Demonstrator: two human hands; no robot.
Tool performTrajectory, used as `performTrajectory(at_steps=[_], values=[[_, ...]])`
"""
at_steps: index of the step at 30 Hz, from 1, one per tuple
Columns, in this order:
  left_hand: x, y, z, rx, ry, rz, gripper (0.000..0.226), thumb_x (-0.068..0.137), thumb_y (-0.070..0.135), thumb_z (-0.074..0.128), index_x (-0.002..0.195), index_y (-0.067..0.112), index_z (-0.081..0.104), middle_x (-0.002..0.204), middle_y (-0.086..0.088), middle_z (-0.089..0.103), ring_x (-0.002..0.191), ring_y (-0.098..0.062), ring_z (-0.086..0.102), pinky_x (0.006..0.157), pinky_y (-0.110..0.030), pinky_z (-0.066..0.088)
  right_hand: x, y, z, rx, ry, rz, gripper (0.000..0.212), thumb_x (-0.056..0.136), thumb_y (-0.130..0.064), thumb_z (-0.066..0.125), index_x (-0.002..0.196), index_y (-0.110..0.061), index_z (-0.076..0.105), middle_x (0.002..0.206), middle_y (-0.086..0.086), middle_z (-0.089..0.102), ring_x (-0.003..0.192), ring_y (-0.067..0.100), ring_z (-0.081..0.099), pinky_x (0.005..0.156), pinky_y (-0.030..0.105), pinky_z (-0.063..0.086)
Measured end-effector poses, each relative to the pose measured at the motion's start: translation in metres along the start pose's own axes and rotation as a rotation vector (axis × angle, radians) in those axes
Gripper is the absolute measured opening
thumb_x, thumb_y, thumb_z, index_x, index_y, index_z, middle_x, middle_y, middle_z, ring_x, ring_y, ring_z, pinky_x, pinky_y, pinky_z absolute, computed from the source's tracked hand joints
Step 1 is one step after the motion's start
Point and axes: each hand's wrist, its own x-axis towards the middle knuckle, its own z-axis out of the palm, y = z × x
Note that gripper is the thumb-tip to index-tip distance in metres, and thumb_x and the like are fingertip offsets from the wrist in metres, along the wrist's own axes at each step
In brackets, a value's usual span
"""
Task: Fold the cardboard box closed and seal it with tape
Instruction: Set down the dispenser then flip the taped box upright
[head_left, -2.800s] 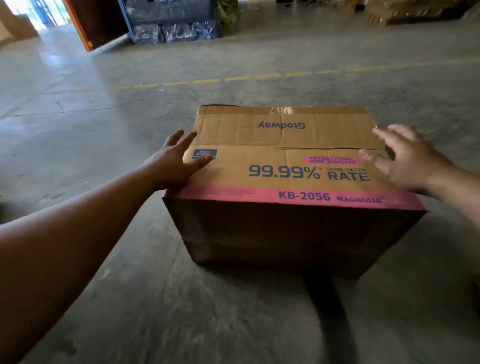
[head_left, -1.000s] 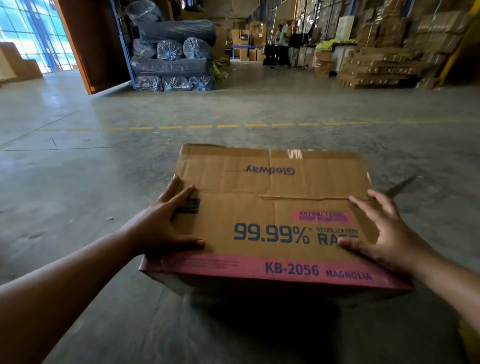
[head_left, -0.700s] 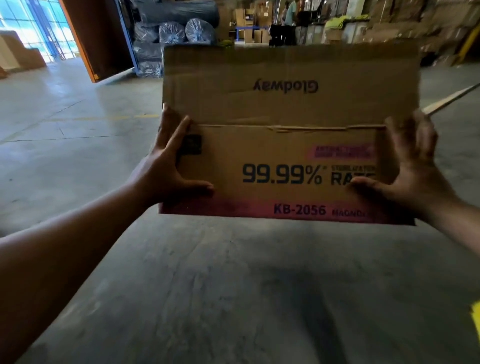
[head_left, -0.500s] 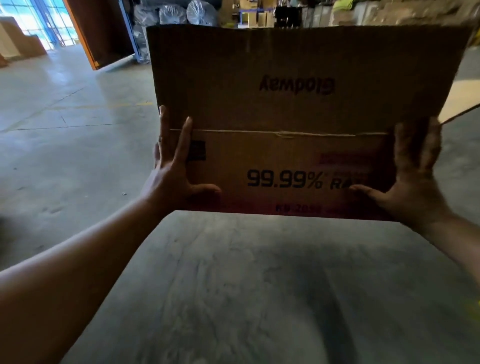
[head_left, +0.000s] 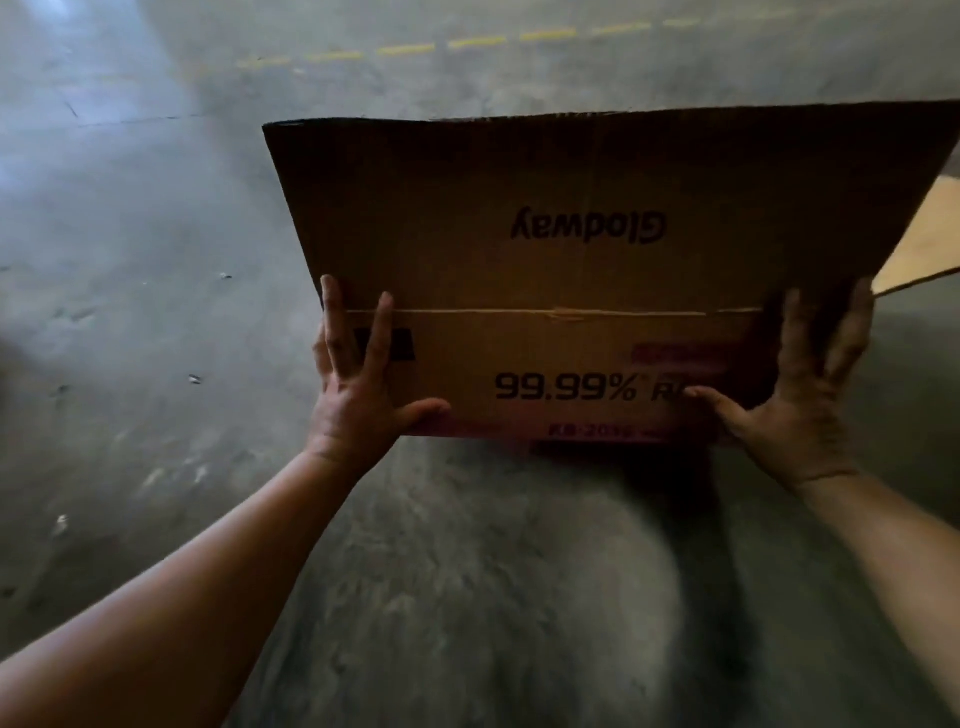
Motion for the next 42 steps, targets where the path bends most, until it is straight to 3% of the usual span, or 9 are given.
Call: performTrajectory(at_steps=[6, 10, 13, 17, 24, 29, 33, 36, 42], values=[[-0.023, -0.008, 0.024, 0.087, -0.012, -0.028, 0.129, 0.07, 0.052, 0.081, 0.149, 0.05, -0.022, 0.158, -0.008, -0.024, 0.144, -0.048, -0.012, 0.11, -0.066, 0.019, -0.028, 0.001, 0.011, 0.075, -0.05, 0.093, 0.109, 0.069, -0.064, 0.065, 0.152, -0.031, 0.003, 0.152, 0.032, -0.01, 0.143, 0.03, -0.017, 0.119, 0.041, 0.0], [-0.039, -0.018, 0.029, 0.118, -0.039, 0.006, 0.127, 0.073, 0.052, 0.08, 0.152, 0.043, -0.02, 0.157, -0.01, -0.036, 0.143, -0.038, -0.023, 0.109, -0.06, 0.017, -0.043, 0.008, 0.011, 0.103, -0.096, 0.074, 0.109, 0.07, -0.066, 0.064, 0.153, -0.024, 0.008, 0.152, 0.022, -0.018, 0.143, 0.038, -0.016, 0.12, 0.042, 0.002], [-0.053, -0.021, 0.032, 0.142, -0.097, -0.017, 0.126, 0.075, 0.054, 0.078, 0.152, 0.04, -0.021, 0.157, -0.022, -0.028, 0.142, -0.035, -0.029, 0.11, -0.058, 0.017, -0.059, 0.016, 0.013, 0.124, -0.16, 0.071, 0.107, 0.07, -0.066, 0.064, 0.153, -0.023, 0.012, 0.153, 0.009, -0.022, 0.145, 0.041, -0.007, 0.118, 0.049, 0.015], [-0.058, -0.016, 0.031, 0.125, -0.19, -0.053, 0.121, 0.078, 0.06, 0.071, 0.15, 0.042, -0.025, 0.156, -0.023, -0.03, 0.139, -0.034, -0.034, 0.112, -0.057, 0.014, -0.067, 0.013, 0.014, 0.141, -0.278, 0.138, 0.104, 0.074, -0.07, 0.057, 0.153, -0.02, 0.014, 0.151, 0.033, -0.014, 0.147, 0.034, -0.004, 0.119, 0.034, 0.013], [-0.05, -0.01, 0.027, 0.149, -0.251, -0.089, 0.121, 0.078, 0.062, 0.071, 0.151, 0.041, -0.024, 0.152, -0.009, -0.044, 0.139, -0.034, -0.033, 0.111, -0.066, 0.027, -0.055, 0.002, 0.011, 0.093, -0.311, 0.165, 0.105, 0.073, -0.068, 0.059, 0.154, -0.026, 0.006, 0.154, 0.027, -0.018, 0.146, 0.028, -0.017, 0.116, 0.018, -0.002], [-0.045, -0.009, 0.019, 0.164, -0.274, -0.091, 0.122, 0.078, 0.059, 0.072, 0.15, 0.043, -0.025, 0.147, -0.002, -0.052, 0.143, -0.034, -0.026, 0.109, -0.064, 0.034, -0.05, -0.005, 0.003, 0.091, -0.326, 0.157, 0.105, 0.076, -0.057, 0.067, 0.153, -0.03, 0.001, 0.153, 0.021, -0.026, 0.146, 0.031, -0.013, 0.117, 0.047, 0.018], [-0.049, 0.001, 0.012, 0.152, -0.308, -0.124, 0.12, 0.078, 0.062, 0.07, 0.149, 0.045, -0.026, 0.149, -0.002, -0.05, 0.147, -0.04, -0.017, 0.11, -0.064, 0.034, -0.051, -0.016, -0.003, 0.009, -0.406, 0.228, 0.106, 0.075, -0.063, 0.062, 0.149, -0.042, -0.011, 0.153, 0.012, -0.032, 0.146, 0.03, -0.014, 0.116, 0.052, 0.02], [-0.051, 0.015, 0.009, 0.156, -0.3, -0.174, 0.118, 0.078, 0.069, 0.065, 0.149, 0.044, -0.026, 0.152, -0.003, -0.046, 0.149, -0.039, -0.017, 0.117, -0.062, 0.02, -0.05, -0.026, -0.001, -0.077, -0.381, 0.267, 0.105, 0.074, -0.073, 0.052, 0.148, -0.041, -0.016, 0.155, 0.017, -0.024, 0.145, 0.039, -0.01, 0.117, 0.052, 0.013], [-0.045, 0.045, 0.0, 0.262, -0.365, -0.358, 0.113, 0.072, 0.09, 0.041, 0.155, 0.029, -0.006, 0.164, -0.013, -0.003, 0.149, -0.039, 0.005, 0.119, -0.057, 0.014, -0.041, -0.035, 0.014, -0.339, -0.754, 0.54, 0.129, 0.046, -0.101, 0.016, 0.152, -0.03, -0.002, 0.161, 0.007, -0.002, 0.145, 0.04, -0.004, 0.115, 0.055, 0.015]])
